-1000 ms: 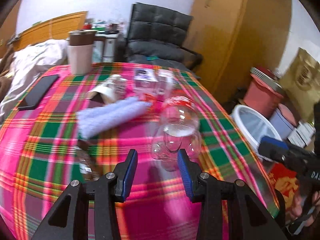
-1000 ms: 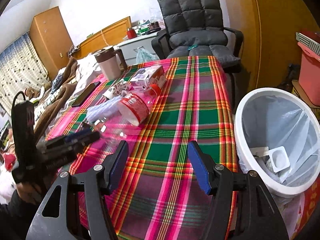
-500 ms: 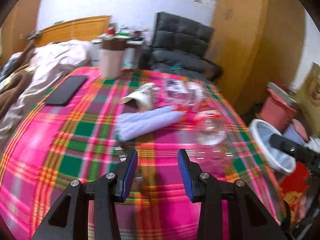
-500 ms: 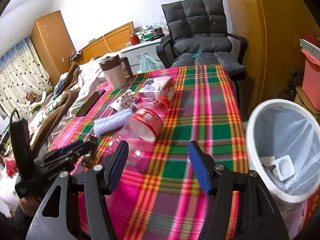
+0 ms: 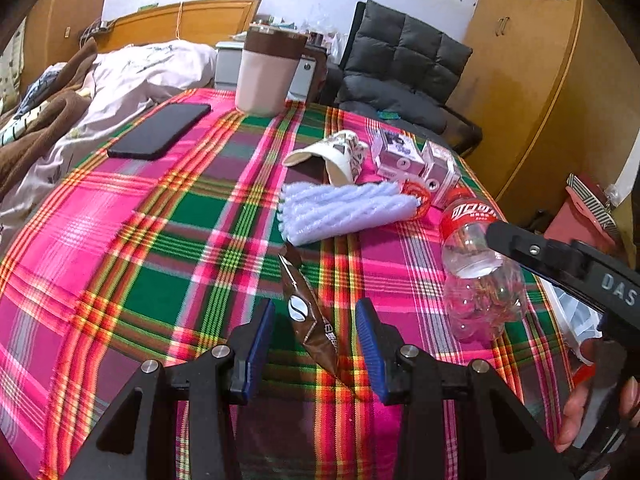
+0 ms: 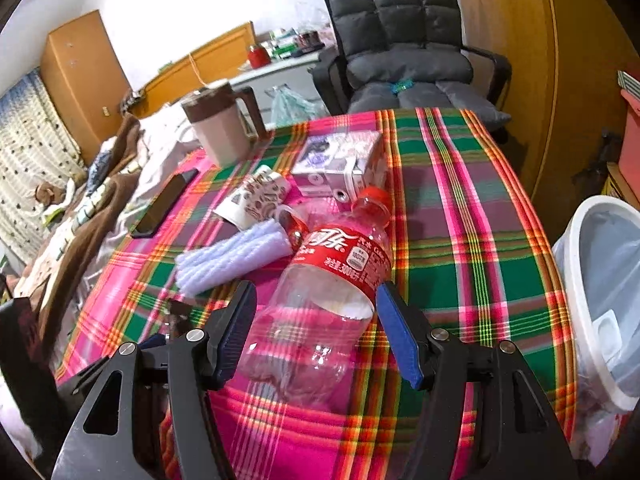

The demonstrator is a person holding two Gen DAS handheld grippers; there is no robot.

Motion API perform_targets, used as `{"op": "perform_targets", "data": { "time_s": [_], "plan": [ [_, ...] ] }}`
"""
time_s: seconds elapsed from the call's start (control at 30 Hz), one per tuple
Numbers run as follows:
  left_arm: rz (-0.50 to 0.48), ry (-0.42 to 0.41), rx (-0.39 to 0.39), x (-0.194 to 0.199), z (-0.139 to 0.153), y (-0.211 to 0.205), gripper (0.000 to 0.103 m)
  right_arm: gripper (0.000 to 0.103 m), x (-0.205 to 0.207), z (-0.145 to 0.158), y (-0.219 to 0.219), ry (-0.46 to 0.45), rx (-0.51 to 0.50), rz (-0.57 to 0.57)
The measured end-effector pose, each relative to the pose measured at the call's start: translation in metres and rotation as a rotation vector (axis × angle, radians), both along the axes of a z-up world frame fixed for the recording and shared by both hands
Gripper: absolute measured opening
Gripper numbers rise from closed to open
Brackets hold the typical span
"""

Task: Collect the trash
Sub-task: 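Grasp the brown snack wrapper with the left tool while the right tool closes on the red-label bottle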

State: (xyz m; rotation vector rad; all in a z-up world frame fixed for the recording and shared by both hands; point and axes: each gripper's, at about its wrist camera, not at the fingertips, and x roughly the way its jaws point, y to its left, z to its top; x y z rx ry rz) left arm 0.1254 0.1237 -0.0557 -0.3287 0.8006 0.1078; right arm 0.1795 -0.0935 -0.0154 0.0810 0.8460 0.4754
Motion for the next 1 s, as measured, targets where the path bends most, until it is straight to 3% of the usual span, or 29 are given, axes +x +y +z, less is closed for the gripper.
{"op": "perform_targets", "data": {
  "time_s": [0.33, 0.43, 0.57, 0.67, 0.73, 1.0],
  "plan": [
    [0.037, 0.004, -0.018, -0.005, 0.000, 0.003, 0.041, 0.064, -0.003, 0.000, -0.030, 0.019, -0.072, -0.031],
    [0.045, 0.001, -0.021, -0.005, 0.000, 0.002, 0.041, 0.064, 0.000, 0.001, -0.025, 0.003, -0.073, 0.036],
    [0.045, 0.000, -0.021, -0.004, 0.000, 0.001, 0.041, 0.064, 0.005, -0.003, -0.006, -0.020, -0.149, 0.155],
    [0.044, -0.001, -0.015, -0.004, -0.001, 0.001, 0.036, 0.064, 0.010, -0.009, -0.006, 0.005, -0.152, 0.171],
    [0.039, 0.001, -0.017, -0.003, -0.001, 0.001, 0.024, 0.064, 0.010, -0.012, -0.009, 0.019, -0.140, 0.168],
    [-0.012, -0.013, -0.011, -0.004, 0.001, -0.010, 0.022, 0.063, -0.003, -0.007, -0.022, 0.002, -0.086, 0.161]
  ]
}}
